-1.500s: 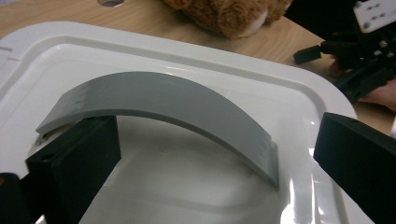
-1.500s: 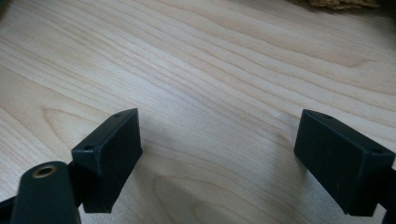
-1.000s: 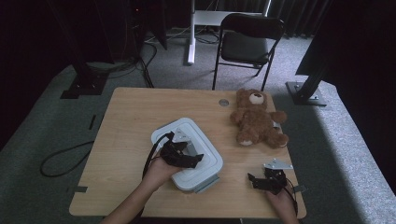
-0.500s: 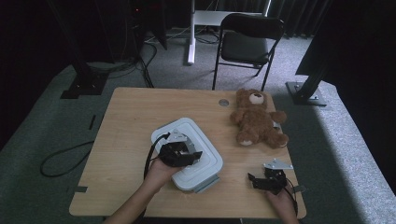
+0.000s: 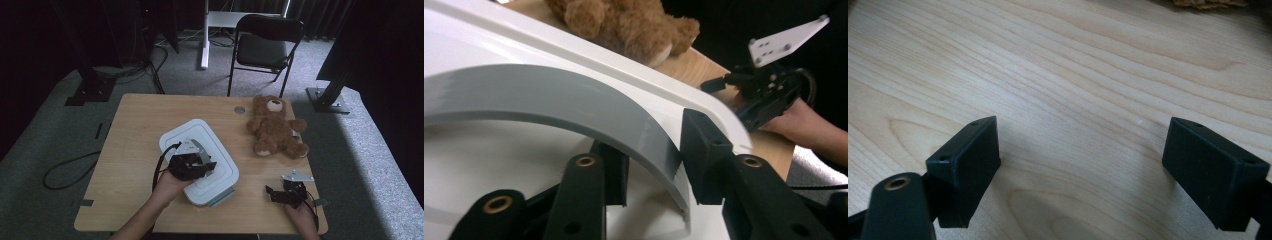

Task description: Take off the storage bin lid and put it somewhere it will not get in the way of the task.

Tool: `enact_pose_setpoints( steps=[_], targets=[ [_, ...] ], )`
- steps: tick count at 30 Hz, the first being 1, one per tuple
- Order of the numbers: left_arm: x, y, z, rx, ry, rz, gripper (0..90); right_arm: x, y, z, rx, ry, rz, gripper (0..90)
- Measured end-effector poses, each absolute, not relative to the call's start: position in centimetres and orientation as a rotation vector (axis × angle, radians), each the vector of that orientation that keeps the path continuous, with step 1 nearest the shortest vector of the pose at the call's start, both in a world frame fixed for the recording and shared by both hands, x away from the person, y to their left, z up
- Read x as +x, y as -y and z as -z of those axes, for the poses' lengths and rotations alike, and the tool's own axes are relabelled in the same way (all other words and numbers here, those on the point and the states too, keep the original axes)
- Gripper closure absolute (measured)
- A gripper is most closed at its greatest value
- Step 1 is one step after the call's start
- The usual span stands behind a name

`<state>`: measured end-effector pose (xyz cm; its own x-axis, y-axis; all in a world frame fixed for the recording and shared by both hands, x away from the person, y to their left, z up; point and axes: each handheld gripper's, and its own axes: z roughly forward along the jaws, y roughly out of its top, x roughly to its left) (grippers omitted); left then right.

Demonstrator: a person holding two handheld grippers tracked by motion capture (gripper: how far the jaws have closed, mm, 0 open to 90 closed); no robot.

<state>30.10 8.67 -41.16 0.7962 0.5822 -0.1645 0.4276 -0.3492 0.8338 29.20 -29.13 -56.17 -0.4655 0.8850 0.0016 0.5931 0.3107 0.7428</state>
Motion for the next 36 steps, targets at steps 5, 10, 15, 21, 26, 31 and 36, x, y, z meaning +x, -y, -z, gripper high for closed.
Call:
enact_pose_setpoints(
  steps=[5,10,15,21,26,31,36],
  targets=[
    [29.1,-8.9,39.7,1.986,-0.702,-0.222,73.3,29.2,29.1,56.2,1.316,-2.174,-0.970,14.5],
    [28.5,-9.0,38.9,1.992,-0.669,-0.246,74.3,29.2,29.1,56.2,1.314,-2.173,-0.969,14.5],
    [27.7,-9.8,38.0,1.973,-0.645,-0.261,74.5,29.2,29.1,56.2,1.317,-2.172,-0.969,14.6],
    [27.2,-11.1,37.1,1.964,-0.643,-0.288,74.5,29.2,29.1,56.2,1.316,-2.171,-0.969,14.5],
    [27.0,-12.0,36.8,1.960,-0.642,-0.292,74.5,29.2,29.1,56.2,1.316,-2.170,-0.969,14.5],
    [26.8,-13.0,36.6,1.958,-0.625,-0.290,75.7,29.2,29.1,56.2,1.315,-2.170,-0.969,14.5],
    [26.6,-14.0,36.6,1.960,-0.636,-0.308,75.6,29.2,29.2,56.2,1.318,-2.167,-0.968,14.5]
  ],
)
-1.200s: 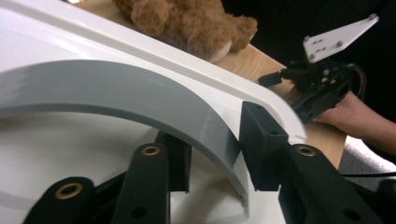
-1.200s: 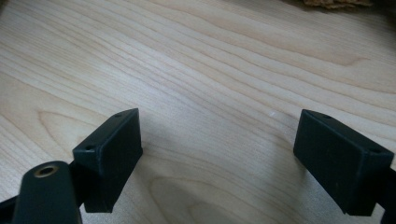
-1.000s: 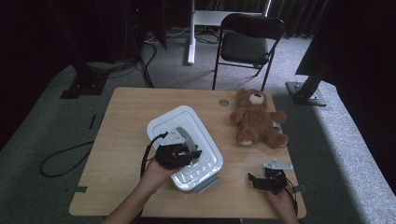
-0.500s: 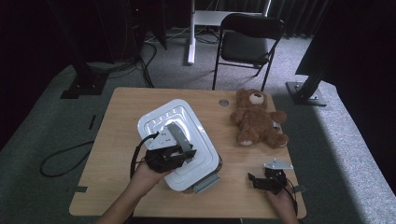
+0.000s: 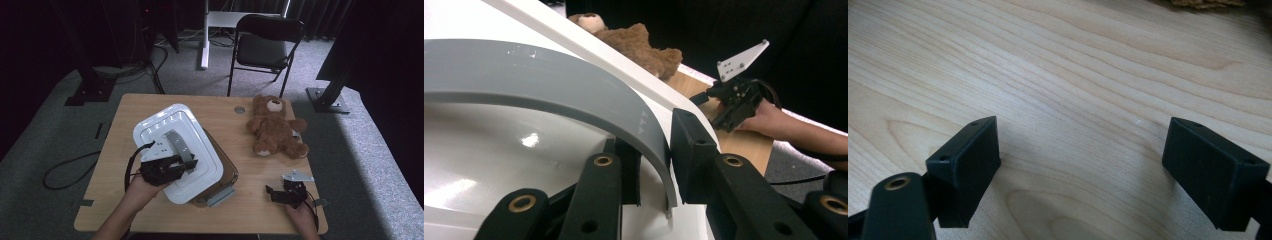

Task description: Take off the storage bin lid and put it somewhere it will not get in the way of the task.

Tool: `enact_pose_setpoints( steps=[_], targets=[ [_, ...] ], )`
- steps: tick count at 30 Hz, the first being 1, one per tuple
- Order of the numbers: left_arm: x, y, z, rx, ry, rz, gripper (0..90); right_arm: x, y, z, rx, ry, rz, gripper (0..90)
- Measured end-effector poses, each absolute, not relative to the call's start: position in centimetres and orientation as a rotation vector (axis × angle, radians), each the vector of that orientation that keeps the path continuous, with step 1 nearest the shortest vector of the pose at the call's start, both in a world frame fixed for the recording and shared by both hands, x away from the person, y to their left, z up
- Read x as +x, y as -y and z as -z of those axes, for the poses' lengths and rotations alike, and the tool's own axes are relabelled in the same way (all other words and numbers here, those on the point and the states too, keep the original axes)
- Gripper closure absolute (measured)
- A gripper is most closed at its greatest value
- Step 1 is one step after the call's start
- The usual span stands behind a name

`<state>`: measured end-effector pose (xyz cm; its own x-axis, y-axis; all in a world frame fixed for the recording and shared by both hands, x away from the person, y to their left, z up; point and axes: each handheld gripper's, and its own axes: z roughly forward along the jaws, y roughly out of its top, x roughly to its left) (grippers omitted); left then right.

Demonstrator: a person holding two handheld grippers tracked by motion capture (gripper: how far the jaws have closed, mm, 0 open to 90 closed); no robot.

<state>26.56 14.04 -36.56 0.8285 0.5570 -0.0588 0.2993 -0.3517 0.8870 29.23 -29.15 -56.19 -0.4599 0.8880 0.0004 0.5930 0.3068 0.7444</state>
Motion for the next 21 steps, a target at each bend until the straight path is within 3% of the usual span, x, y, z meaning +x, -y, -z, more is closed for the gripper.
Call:
enact_pose_setpoints(
  steps=[21],
  targets=[
    [25.3,-21.0,37.7,1.929,-0.764,-0.338,75.5,29.2,29.2,56.2,1.324,-2.166,-0.965,14.5]
  ],
)
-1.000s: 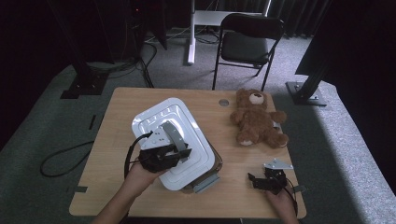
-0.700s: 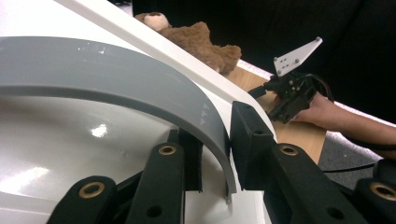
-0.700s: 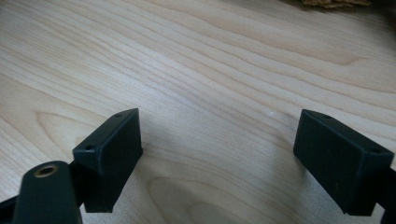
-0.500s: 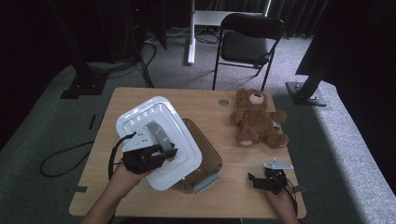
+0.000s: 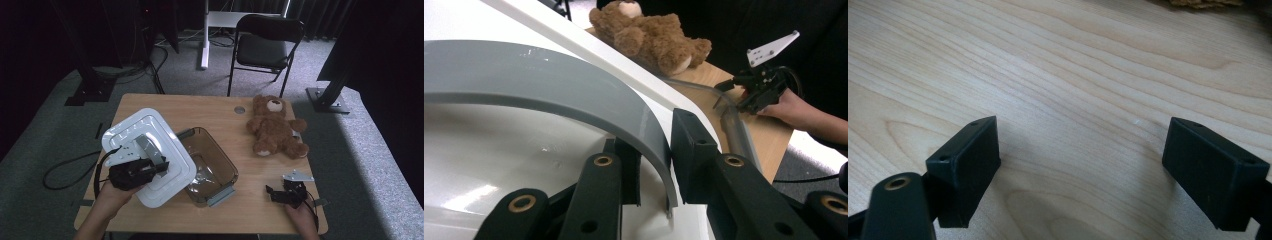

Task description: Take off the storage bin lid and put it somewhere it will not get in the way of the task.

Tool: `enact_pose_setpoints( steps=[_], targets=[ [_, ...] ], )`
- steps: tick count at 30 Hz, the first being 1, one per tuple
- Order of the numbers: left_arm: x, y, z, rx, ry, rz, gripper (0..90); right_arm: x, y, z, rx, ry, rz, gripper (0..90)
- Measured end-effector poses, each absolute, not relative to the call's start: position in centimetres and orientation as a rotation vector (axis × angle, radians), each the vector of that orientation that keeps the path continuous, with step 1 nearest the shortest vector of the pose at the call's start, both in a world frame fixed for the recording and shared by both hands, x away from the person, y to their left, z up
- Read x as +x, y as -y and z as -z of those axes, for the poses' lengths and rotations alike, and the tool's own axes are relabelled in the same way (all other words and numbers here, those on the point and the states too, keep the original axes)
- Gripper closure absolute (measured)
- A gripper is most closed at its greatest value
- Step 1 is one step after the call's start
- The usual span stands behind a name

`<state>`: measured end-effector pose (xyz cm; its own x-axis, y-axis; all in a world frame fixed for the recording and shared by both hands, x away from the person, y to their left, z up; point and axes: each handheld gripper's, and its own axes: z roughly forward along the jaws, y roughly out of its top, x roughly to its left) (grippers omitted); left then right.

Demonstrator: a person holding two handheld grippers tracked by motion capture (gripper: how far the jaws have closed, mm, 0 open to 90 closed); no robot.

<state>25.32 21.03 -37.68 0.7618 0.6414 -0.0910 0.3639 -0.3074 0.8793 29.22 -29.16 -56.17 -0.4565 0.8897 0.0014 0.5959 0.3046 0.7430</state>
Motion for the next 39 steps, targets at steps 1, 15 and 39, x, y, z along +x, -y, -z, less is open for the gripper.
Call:
enact_pose_setpoints(
  steps=[1,15,39],
  targets=[
    [25.3,-21.0,37.7,1.929,-0.764,-0.338,75.6,29.2,29.2,56.2,1.324,-2.166,-0.965,14.5],
    [24.7,-24.0,40.4,1.919,-0.822,-0.292,75.4,29.2,29.2,56.2,1.326,-2.164,-0.965,14.6],
    [26.3,-26.7,48.4,1.969,-0.879,-0.056,75.3,29.2,29.2,56.2,1.325,-2.163,-0.964,14.5]
  ],
)
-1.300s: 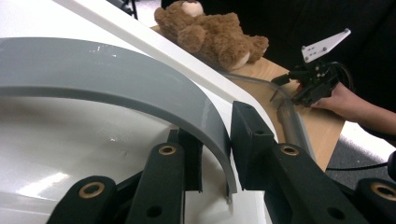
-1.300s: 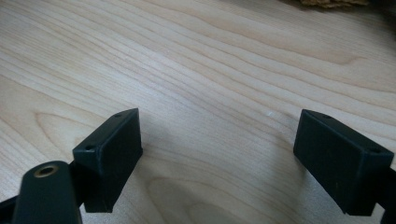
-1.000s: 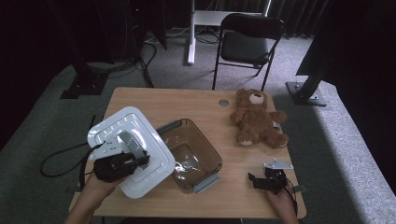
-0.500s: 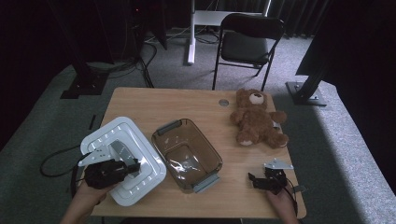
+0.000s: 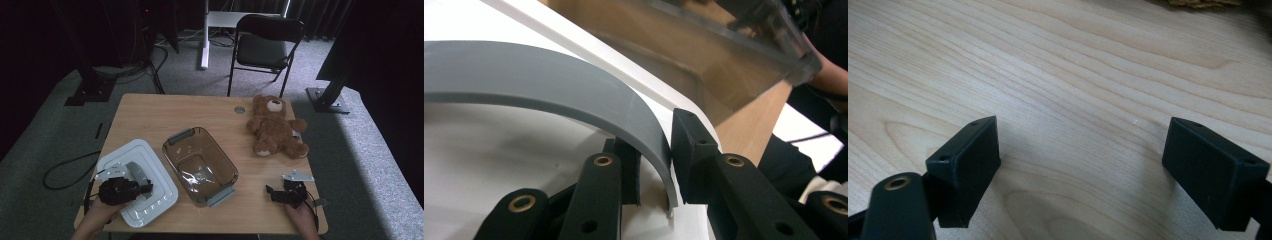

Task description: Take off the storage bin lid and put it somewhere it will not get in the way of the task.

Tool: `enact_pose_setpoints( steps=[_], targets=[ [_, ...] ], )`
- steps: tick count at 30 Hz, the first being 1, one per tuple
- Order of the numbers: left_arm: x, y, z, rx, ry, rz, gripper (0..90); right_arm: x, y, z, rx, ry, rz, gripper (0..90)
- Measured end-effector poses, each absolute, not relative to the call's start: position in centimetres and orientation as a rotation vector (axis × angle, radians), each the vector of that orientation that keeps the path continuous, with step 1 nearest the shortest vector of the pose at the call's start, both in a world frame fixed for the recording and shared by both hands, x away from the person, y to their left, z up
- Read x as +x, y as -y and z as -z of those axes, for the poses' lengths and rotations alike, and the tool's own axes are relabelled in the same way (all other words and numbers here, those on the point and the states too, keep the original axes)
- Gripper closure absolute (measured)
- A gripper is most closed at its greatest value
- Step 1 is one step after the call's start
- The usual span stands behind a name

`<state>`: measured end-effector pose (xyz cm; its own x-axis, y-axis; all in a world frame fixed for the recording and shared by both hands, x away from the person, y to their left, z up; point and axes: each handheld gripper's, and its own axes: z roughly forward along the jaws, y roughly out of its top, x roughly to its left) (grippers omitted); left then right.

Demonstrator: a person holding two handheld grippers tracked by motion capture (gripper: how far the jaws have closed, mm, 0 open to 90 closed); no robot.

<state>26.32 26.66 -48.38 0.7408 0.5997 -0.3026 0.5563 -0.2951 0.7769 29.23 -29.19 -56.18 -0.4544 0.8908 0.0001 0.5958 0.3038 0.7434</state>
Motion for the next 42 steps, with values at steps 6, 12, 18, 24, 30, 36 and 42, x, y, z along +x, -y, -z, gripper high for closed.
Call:
enact_pose_setpoints(
  steps=[6,12,18,24,30,36,42],
  targets=[
    [27.9,-26.0,51.4,2.027,-0.920,0.006,75.1,29.2,29.2,56.2,1.326,-2.162,-0.964,14.5],
    [29.0,-25.4,52.6,2.021,-0.916,0.052,74.9,29.2,29.2,56.2,1.326,-2.162,-0.963,14.5],
    [30.1,-25.1,53.5,2.007,-0.940,0.091,72.4,29.2,29.2,56.2,1.326,-2.162,-0.964,14.5],
    [30.5,-25.3,54.5,2.007,-0.991,0.107,65.2,29.2,29.2,56.2,1.326,-2.162,-0.963,14.5],
    [30.3,-25.7,54.1,2.005,-1.025,0.055,48.4,29.2,29.2,56.2,1.326,-2.162,-0.963,14.5],
    [29.7,-26.4,53.7,1.972,-1.010,0.023,30.1,29.2,29.2,56.2,1.326,-2.162,-0.963,14.5],
    [28.9,-27.5,53.4,1.950,-1.068,-0.155,17.7,29.2,29.2,56.2,1.326,-2.162,-0.963,14.6]
  ],
)
